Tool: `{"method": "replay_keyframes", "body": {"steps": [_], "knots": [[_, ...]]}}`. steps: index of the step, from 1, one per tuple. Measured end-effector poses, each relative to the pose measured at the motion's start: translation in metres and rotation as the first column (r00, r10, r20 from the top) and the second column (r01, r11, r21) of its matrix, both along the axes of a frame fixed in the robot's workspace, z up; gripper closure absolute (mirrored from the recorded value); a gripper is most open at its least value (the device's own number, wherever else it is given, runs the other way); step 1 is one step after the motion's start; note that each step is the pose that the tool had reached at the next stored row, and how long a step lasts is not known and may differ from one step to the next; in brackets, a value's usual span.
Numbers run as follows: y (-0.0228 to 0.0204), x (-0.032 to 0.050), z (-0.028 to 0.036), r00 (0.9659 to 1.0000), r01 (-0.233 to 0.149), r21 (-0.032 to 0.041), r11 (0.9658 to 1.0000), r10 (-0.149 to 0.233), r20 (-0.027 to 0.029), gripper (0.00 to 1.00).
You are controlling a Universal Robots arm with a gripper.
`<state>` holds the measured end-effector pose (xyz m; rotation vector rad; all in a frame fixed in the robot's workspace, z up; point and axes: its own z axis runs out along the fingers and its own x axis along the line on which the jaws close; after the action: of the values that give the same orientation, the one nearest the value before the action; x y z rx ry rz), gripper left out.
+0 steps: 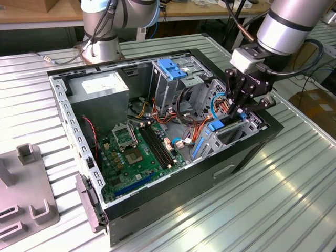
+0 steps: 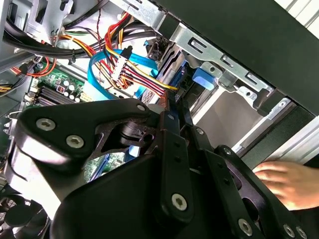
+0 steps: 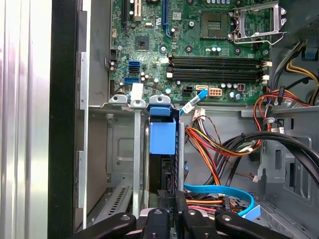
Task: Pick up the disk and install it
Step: 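Insert the first disk wire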
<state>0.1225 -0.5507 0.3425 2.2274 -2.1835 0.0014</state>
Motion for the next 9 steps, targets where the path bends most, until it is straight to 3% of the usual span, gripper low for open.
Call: {"method": "replay_keyframes", "body": {"steps": [4,5,9], "knots": [[0.0000,0.0000,0.0000,1.0000,0.000,0.0004,1.0000,0.000,-0.0001,0.82],[0.0000,0.0000,0.0008,1.0000,0.000,-0.0001,1.0000,0.000,-0.0001,0.76],[0.0001,0.0000,0.0061,1.0000,0.000,-0.0011,1.0000,0.000,0.0000,0.76]]}}
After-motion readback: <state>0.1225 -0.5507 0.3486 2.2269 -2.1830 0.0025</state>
